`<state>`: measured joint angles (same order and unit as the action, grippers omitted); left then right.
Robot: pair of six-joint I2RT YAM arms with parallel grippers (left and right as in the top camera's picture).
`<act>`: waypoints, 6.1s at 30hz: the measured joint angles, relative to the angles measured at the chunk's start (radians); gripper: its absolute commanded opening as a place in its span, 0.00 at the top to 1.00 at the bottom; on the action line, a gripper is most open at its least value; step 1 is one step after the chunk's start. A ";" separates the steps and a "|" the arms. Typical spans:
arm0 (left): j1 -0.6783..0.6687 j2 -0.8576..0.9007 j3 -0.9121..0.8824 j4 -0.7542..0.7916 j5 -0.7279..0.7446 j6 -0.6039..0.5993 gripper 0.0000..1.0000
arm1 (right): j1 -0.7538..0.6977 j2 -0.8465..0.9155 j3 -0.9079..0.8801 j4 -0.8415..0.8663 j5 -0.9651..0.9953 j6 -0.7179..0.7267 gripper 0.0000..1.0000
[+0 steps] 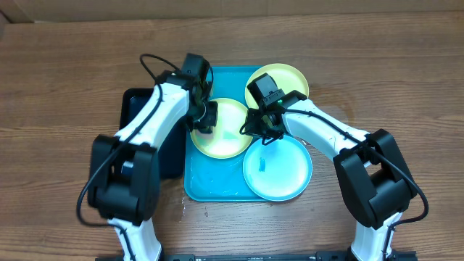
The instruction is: Clean dirty plates on tray and stack at the side
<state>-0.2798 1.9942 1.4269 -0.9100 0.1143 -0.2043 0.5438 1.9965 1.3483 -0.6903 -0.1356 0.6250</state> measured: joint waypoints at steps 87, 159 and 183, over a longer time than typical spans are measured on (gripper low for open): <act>0.002 0.020 0.077 -0.001 0.060 0.004 0.96 | 0.000 0.000 0.000 0.010 -0.026 0.000 0.96; -0.026 -0.216 0.007 0.021 0.202 -0.022 0.96 | 0.000 0.000 0.000 0.016 -0.025 -0.001 0.96; -0.041 0.047 -0.019 -0.037 0.470 0.083 0.96 | -0.002 0.000 -0.002 0.011 -0.018 -0.001 0.96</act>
<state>-0.3210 2.0415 1.4078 -0.9466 0.5842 -0.1215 0.5415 1.9968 1.3460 -0.6792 -0.1532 0.6239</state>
